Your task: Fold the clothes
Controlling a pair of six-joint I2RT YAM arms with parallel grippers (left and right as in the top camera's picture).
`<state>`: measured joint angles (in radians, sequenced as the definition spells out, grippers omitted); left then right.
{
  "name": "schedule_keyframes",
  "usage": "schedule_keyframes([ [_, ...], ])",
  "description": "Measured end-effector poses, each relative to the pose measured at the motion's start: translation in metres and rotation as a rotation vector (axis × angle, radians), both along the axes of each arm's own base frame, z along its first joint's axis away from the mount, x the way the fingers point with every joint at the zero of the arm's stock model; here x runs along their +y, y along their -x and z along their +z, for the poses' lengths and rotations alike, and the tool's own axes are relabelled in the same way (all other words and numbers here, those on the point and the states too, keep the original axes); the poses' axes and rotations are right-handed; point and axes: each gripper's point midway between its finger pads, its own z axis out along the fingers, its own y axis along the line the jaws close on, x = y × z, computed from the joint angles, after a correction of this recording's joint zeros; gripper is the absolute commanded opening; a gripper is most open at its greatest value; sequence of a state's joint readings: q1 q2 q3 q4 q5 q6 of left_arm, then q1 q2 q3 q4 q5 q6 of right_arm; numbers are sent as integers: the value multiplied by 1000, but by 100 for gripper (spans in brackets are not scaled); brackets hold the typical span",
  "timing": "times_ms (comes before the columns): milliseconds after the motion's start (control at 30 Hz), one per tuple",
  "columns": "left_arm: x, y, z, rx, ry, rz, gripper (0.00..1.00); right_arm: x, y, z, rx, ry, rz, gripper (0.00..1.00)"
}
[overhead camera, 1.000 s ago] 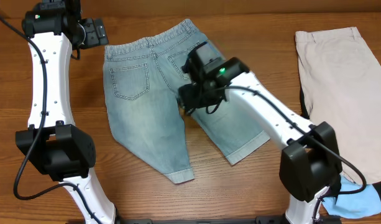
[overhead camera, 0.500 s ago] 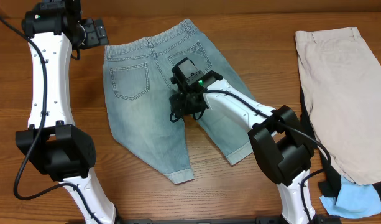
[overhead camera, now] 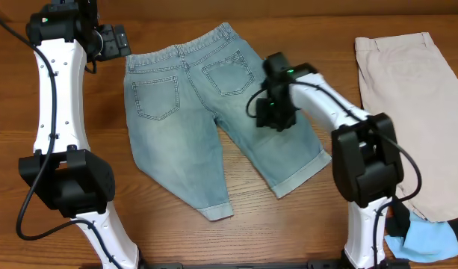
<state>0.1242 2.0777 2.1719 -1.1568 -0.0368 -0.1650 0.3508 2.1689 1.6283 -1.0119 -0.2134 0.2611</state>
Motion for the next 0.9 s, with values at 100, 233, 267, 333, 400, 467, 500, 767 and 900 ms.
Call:
schedule_keyframes([
  [100,0,2,-1,7,1,0,99,-22,-6,0,5,4,-26,46],
  [233,0,2,-1,11,1,0,100,-45,-13,0,5,7,-48,46],
  [267,0,2,-1,11,2,0,100,-49,-14,-1,3,14,-51,46],
  [333,-2,2,-1,11,8,-4,100,-62,-17,-2,-6,51,-56,46],
  [400,-4,2,-1,9,19,-10,100,-68,-19,-3,-15,80,-57,46],
  [467,-6,2,-1,8,28,-15,100,-76,-23,-4,-35,122,-59,45],
  [500,-7,1,-1,7,32,-19,100,-81,-25,-4,-46,143,-59,45],
  [767,-29,-1,-1,7,45,-64,100,-97,-33,-14,-55,200,-56,45],
  [900,-42,-2,-1,7,47,-91,100,-103,-44,-16,-93,239,-60,45],
])
